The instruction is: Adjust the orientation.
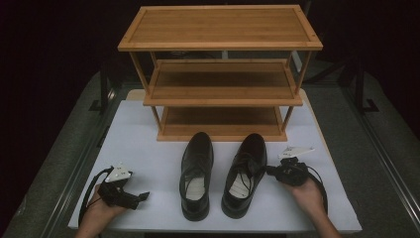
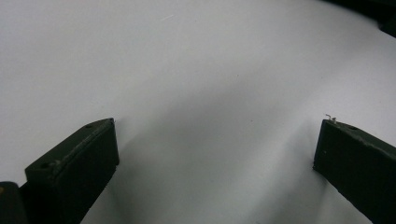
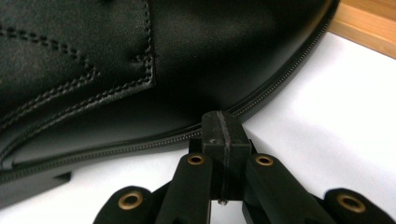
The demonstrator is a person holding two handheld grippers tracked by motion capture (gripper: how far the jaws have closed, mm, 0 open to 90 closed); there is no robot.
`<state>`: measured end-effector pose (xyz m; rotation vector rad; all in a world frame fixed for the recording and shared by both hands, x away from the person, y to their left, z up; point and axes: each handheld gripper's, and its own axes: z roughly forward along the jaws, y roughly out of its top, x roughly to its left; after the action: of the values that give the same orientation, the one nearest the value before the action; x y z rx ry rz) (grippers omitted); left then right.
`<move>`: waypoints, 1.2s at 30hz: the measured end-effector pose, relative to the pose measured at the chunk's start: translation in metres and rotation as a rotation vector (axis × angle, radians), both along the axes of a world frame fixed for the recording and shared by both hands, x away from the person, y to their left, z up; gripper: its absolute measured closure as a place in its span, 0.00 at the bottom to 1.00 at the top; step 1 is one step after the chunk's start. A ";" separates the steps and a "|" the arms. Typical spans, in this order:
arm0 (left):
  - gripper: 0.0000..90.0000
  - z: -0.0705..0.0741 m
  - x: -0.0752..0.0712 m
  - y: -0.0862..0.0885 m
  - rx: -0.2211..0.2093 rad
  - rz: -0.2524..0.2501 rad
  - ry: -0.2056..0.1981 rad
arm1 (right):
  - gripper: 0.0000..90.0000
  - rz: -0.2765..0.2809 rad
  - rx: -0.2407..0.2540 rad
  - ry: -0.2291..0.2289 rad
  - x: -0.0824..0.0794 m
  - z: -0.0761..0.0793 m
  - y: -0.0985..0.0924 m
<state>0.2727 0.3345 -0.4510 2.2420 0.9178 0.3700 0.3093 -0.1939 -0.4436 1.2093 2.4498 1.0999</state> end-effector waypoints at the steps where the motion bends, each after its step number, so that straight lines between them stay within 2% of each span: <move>1: 0.00 0.000 0.000 0.000 0.001 0.000 0.000 | 1.00 0.000 0.006 0.003 0.001 0.000 0.002; 12: 0.00 0.000 0.000 0.000 -0.001 0.001 0.000 | 1.00 0.044 0.000 -0.006 0.008 0.003 0.027; 23: 0.00 0.000 0.000 0.000 0.001 0.000 0.000 | 1.00 0.080 0.014 -0.004 0.006 0.005 0.046; 32: 0.00 0.000 0.000 0.000 0.001 -0.001 0.000 | 1.00 0.092 0.017 0.001 0.004 0.004 0.043; 36: 0.00 0.000 0.000 0.000 0.000 0.000 0.000 | 0.93 0.075 0.044 -0.002 0.003 0.007 0.038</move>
<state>0.2728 0.3346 -0.4509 2.2419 0.9182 0.3696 0.3127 -0.1563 -0.4370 1.1365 2.5012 1.1804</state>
